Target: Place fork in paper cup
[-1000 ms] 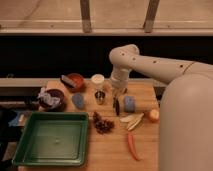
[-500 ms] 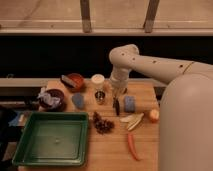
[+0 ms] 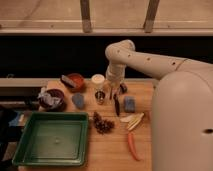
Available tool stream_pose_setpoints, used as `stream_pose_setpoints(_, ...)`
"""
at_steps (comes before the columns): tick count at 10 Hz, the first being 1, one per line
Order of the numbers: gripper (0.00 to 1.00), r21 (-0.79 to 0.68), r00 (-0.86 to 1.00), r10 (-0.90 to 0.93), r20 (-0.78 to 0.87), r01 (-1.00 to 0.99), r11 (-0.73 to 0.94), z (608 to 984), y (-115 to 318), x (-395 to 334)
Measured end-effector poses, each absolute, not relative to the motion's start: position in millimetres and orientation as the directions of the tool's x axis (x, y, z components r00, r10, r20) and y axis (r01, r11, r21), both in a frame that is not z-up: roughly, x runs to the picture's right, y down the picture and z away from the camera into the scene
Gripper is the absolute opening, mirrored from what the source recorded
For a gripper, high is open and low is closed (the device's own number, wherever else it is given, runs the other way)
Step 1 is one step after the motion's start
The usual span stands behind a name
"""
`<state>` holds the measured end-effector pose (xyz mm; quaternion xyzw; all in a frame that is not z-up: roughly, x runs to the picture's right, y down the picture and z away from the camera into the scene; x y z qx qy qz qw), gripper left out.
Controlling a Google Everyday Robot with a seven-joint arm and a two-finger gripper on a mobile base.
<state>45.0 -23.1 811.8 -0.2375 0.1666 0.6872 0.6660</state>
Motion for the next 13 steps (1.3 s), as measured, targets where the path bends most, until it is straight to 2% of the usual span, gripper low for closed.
stream_pose_setpoints(6, 0.00, -0.081, 0.037, 0.928, -0.371, -0.997, 0.007, 805.5, -95.2, 37.5)
stream_pose_setpoints(13, 0.00, -0.134, 0.023, 0.947, -0.319, -0.991, -0.021, 818.4, -129.7, 22.3)
